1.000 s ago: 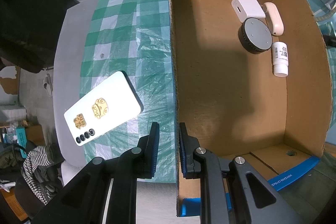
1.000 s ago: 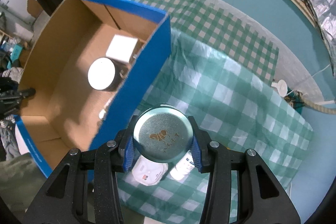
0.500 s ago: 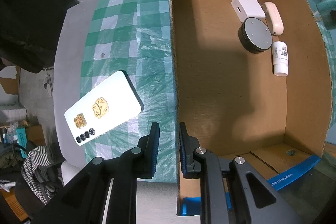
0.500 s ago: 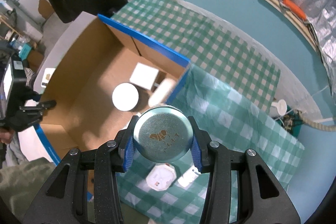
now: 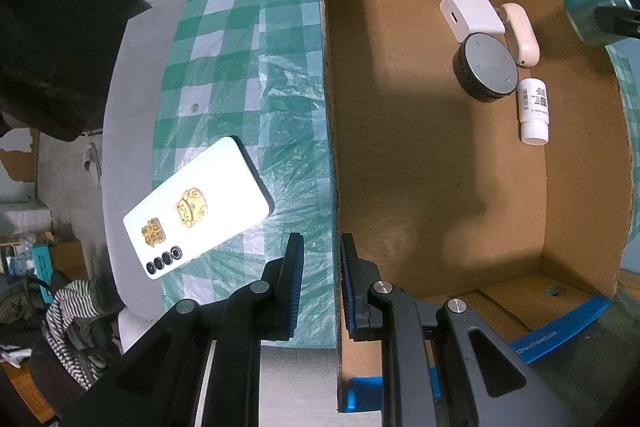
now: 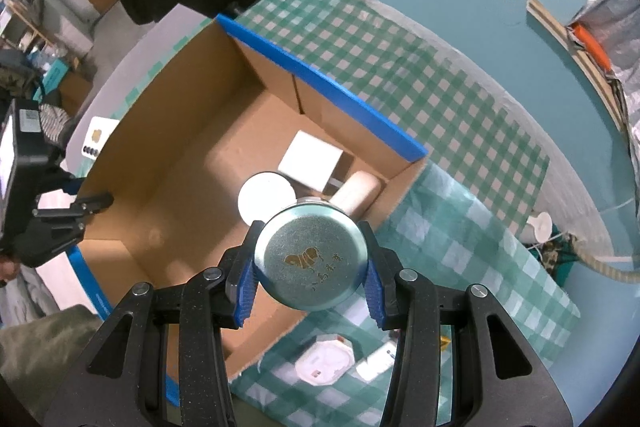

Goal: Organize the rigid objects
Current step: 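Carry the teal tin into the box and release it beside the puck, then return the right tool to the cloth and close on the small white bottle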

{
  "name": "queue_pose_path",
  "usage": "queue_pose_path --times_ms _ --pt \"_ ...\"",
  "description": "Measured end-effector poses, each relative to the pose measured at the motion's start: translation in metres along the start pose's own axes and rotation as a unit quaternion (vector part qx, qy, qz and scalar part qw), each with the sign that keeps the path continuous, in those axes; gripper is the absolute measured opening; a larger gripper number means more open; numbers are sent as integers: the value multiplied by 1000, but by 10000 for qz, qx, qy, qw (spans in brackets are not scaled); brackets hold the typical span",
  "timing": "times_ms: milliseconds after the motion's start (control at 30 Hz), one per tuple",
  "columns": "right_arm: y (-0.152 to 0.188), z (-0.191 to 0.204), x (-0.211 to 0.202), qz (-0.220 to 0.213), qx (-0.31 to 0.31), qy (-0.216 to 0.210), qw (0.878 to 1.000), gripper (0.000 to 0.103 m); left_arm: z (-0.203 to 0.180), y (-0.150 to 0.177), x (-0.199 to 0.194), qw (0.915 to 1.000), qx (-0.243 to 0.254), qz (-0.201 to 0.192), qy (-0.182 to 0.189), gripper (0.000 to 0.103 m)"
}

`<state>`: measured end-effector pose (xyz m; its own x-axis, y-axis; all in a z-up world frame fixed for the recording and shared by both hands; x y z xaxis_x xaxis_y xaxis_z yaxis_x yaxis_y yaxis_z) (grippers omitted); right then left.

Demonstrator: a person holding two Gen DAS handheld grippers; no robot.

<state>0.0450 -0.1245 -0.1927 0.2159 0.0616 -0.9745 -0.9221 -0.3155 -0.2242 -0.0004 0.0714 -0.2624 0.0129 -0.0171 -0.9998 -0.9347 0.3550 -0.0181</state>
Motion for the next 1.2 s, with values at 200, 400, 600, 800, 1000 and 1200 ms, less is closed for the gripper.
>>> queue_pose_path --times_ms 200,400,600,800,1000,1200 --pt "-2 4 17 149 3 -1 9999 44 0 0 0 10000 -5 -11 6 17" --pt "-4 5 29 215 83 -41 9997 44 0 1 0 10000 -5 -8 15 17" --pt "-3 6 34 227 151 53 9996 44 0 0 0 10000 -4 -16 25 17" --pt "-5 6 29 156 185 91 9997 53 -1 0 0 10000 12 -9 27 17" --pt "-6 -2 17 30 317 95 9994 58 -1 0 0 10000 10 -8 28 17" --pt "-1 -14 6 -37 445 117 9989 59 0 1 0 10000 5 -3 27 17"
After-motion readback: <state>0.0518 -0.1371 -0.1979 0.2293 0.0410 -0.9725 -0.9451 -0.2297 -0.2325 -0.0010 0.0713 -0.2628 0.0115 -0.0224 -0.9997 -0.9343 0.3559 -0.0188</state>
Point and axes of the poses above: each gripper's, at about its wrist camera, not at the fingertips, and x roughly the way its jaws point, z to its left, y to its underside, the point moved 6 cm from there along x, roughly the way its jaws point, and after that the axes turned 5 degrees about y, right-handed, at the moved point
